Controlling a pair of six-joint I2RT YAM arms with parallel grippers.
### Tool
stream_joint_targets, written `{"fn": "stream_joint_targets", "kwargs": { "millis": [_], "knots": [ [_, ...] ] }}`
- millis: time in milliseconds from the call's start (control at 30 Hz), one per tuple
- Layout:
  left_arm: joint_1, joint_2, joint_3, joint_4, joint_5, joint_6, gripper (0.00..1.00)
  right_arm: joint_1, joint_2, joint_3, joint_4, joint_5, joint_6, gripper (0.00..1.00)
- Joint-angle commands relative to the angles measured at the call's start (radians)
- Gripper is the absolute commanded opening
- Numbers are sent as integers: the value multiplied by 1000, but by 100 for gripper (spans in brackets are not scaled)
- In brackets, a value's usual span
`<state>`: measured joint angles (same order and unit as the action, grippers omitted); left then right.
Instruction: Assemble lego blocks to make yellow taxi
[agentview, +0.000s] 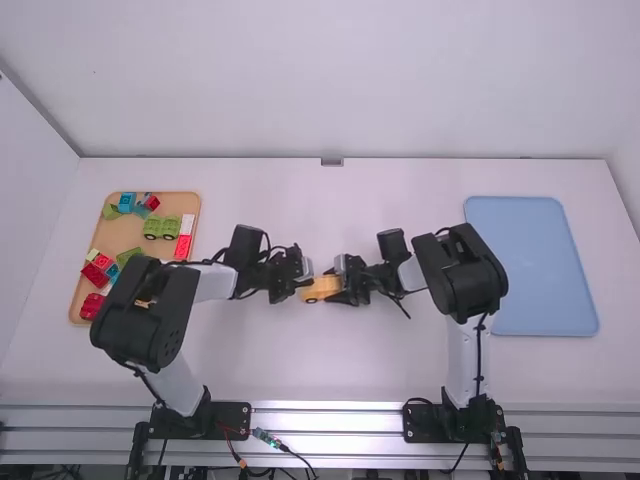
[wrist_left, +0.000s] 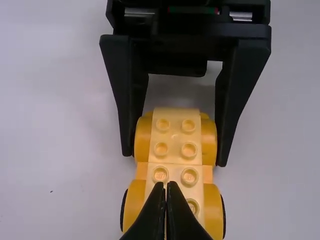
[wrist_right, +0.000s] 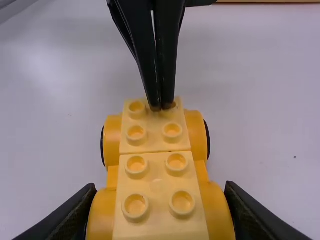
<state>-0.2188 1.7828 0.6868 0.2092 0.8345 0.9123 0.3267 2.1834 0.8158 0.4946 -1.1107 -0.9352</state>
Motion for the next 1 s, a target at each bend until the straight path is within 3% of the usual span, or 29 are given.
{"fn": "stream_joint_targets", "kwargs": {
  "millis": [0, 300, 633, 967],
  "knots": [
    [-57, 79, -19, -58, 1, -6, 2, 14, 27, 6, -2, 64, 48, 46],
    [-89, 80, 19, -185, -129, 13, 2, 14, 27, 23, -10, 60, 49, 46],
    [-89, 64, 90, -216, -43, 27, 2, 12, 27, 20, -8, 64, 48, 46],
    [-72, -53, 301, -528, -42, 178, 2, -9, 27, 13, -5, 63, 48, 46]
  ]
}}
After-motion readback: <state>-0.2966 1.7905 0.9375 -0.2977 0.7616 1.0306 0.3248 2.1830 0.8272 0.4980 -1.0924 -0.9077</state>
